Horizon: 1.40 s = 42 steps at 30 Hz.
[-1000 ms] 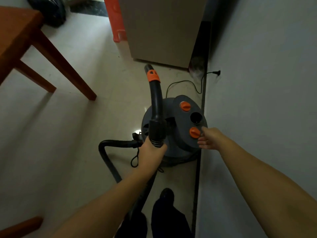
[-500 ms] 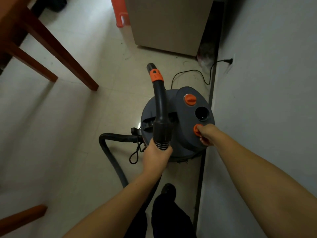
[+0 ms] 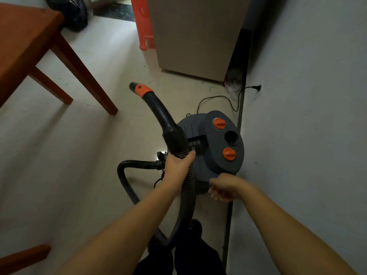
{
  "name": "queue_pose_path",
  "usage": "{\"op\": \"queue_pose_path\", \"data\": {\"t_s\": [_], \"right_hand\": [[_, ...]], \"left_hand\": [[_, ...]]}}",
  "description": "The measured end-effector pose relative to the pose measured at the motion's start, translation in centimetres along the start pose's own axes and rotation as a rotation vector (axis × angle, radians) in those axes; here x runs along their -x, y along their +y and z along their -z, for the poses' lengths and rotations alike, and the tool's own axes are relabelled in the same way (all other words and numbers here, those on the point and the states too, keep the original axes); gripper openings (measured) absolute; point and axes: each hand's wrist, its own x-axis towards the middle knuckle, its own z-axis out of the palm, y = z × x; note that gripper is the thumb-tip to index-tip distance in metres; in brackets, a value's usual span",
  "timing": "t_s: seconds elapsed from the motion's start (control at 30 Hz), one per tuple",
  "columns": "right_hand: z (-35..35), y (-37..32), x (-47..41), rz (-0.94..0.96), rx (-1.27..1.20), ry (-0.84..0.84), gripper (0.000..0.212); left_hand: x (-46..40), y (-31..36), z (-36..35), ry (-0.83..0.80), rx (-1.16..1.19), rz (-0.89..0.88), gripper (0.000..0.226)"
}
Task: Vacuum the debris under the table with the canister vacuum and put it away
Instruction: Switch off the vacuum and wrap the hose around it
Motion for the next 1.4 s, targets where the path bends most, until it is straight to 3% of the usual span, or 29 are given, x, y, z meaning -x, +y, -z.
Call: {"op": "queue_pose_path", "data": {"t_s": [0.13, 0.27, 0.33, 0.43, 0.5, 0.6, 0.7, 0.77, 0.83, 0.9, 0.97, 1.07, 1.17, 1.27, 1.4], "right_hand": [[-4.4, 3.7, 2.3, -0.143, -0.254, -0.181, 0.071], [-8.8, 4.9, 4.4, -0.123, -0.908, -0.329, 0.090], [-10.3, 4.3, 4.9, -0.028, -1.398, -0.315, 0.072], [-10.0, 3.6, 5.7, 0.105, -1.983, -0.130, 0.042], [-8.5, 3.4, 7.2, 0.211, -1.967, 0.033, 0.042], [-6.0, 2.9, 10.4, 0.345, -1.801, 0.193, 0.033], [-3.1, 2.2, 13.2, 0.423, -1.753, 0.312, 0.021], [-1.1, 1.7, 14.6, 0.466, -1.739, 0.401, 0.030], [0.9, 0.9, 16.0, 0.508, -1.723, 0.450, 0.031], [2.8, -0.1, 17.3, 0.549, -1.688, 0.438, 0.020], [5.1, -1.1, 17.9, 0.543, -1.666, 0.445, 0.015], [8.9, -2.5, 17.8, 0.492, -1.584, 0.421, 0.019], [13.6, -4.6, 16.6, 0.452, -1.522, 0.388, 0.023], [18.6, -7.7, 14.4, 0.416, -1.456, 0.368, 0.026], [23.7, -14.4, 10.4, 0.467, -1.295, 0.366, 0.026]], "left_hand": [[0.7, 2.7, 1.4, 0.024, 0.256, 0.053, 0.042], [2.9, 4.5, 2.1, 0.032, 0.521, 0.112, 0.035], [4.0, 5.0, 2.9, 0.021, 0.624, 0.174, 0.028], [5.4, 5.3, 5.0, -0.071, 0.783, 0.286, 0.028], [5.9, 5.1, 6.8, -0.155, 0.752, 0.380, 0.039], [6.8, 5.0, 9.1, -0.320, 0.473, 0.464, 0.052], [8.1, 4.5, 9.9, -0.459, 0.097, 0.384, 0.049], [8.9, 4.1, 9.5, -0.398, -0.184, 0.104, 0.038], [9.1, 3.6, 8.6, -0.241, -0.543, -0.380, 0.028], [8.9, 3.9, 6.9, -0.111, -0.875, -0.806, 0.042], [7.5, 4.6, 5.1, -0.051, -1.072, -0.972, 0.066], [4.1, 7.2, 2.4, -0.123, -1.087, -0.982, 0.082], [0.9, 10.0, -0.8, -0.332, -0.978, -0.880, 0.060], [-2.0, 11.7, -4.3, -0.384, -0.918, -0.776, 0.050], [-5.6, 12.8, -7.9, -0.376, -0.692, -0.616, 0.053]]}}
